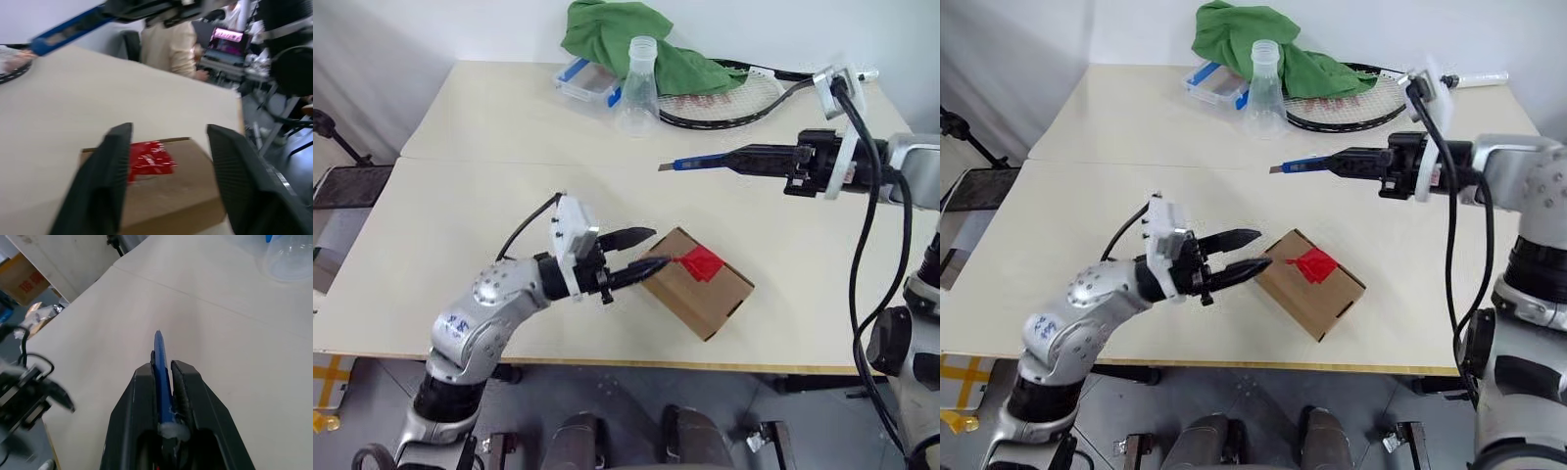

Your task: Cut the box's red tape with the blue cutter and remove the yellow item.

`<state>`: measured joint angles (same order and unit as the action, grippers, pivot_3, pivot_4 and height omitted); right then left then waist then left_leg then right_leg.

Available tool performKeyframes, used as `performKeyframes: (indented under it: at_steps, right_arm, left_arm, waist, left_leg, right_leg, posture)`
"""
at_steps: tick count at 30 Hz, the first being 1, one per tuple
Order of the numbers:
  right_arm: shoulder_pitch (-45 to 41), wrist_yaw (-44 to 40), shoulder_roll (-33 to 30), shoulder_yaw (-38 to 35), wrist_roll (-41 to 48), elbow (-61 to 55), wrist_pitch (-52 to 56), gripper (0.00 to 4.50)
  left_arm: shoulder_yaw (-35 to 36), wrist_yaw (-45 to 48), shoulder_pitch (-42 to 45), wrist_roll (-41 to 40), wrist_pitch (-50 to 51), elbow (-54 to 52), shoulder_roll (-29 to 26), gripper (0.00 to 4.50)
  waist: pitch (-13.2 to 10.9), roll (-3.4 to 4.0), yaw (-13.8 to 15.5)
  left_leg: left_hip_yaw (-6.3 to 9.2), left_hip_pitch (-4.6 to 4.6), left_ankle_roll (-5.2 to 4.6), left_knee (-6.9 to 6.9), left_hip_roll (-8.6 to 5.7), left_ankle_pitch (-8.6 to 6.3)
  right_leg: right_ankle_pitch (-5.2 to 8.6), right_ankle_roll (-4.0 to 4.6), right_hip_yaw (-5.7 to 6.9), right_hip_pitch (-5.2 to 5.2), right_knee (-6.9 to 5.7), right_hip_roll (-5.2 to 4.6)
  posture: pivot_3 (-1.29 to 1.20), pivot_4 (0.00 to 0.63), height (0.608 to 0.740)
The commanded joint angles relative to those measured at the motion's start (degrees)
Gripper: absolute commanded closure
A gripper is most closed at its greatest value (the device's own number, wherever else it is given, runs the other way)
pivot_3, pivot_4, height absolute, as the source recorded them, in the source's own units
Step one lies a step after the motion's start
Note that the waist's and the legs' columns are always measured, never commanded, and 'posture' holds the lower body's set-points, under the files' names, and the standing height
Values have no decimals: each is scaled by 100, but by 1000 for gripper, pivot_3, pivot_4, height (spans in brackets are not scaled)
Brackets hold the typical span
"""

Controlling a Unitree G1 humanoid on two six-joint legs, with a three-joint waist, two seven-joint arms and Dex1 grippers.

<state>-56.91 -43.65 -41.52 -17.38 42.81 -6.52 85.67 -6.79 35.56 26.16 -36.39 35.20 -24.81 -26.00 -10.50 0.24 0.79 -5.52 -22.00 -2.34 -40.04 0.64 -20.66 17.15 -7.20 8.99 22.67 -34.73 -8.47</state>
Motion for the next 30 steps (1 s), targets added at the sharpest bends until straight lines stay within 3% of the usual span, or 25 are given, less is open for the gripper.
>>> performKeyframes:
  at_steps: [1, 4, 6, 16, 23, 30]
  right_arm:
    - [507, 116, -262, -311, 316, -1088, 80, 4333]
    - [1028, 298, -344, -347, 253, -1641, -238, 4333]
    - [1323, 341, -467, -299, 268, -1937, -279, 4333]
    - [2030, 733, -658, -81, 280, -2674, -455, 4333]
    - [2248, 871, -853, -19, 214, -2800, -729, 4333]
    - [2457, 1034, -887, -79, 268, -2862, -805, 4333]
  left_arm:
    - [-435, 354, 545, 294, 361, 203, -272, 3143]
    - [-526, 465, 766, 305, 509, 425, -232, 4105]
    - [-644, 494, 964, 395, 659, 573, -191, 4495]
    - [-1423, 802, 2069, 961, 1241, 1104, -19, 4500]
    - [-1964, 895, 2069, 1547, 1289, 1228, -105, 4500]
    - [-1905, 952, 2057, 1760, 1216, 1424, 10, 4500]
  waist:
    - [0, 0, 49]
    - [0, 0, 67]
    - [0, 0, 74]
    - [-1, -1, 77]
    - [-1, -1, 77]
    - [-1, -2, 83]
  left_leg:
    - [3, -2, 0, -1, -1, 0]
    - [2, -4, -1, -2, -4, 0]
    - [2, -7, -2, -2, -7, 1]
    - [7, -9, -4, -6, -6, 3]
    - [6, -9, -4, -6, -6, 3]
    - [7, -11, -6, -10, -7, 4]
  right_leg:
    - [0, 0, 2, 0, 1, 0]
    - [0, -1, 0, 0, 5, -3]
    - [-1, -2, -1, 1, 6, -5]
    - [-1, -2, 3, 1, 7, -3]
    - [-1, -2, 2, 1, 8, -2]
    - [-1, -2, 2, 0, 7, -4]
  posture:
    - [0, 150, 740]
    - [0, 150, 740]
    - [0, 150, 740]
    - [0, 150, 740]
    - [0, 150, 740]
    - [0, 150, 740]
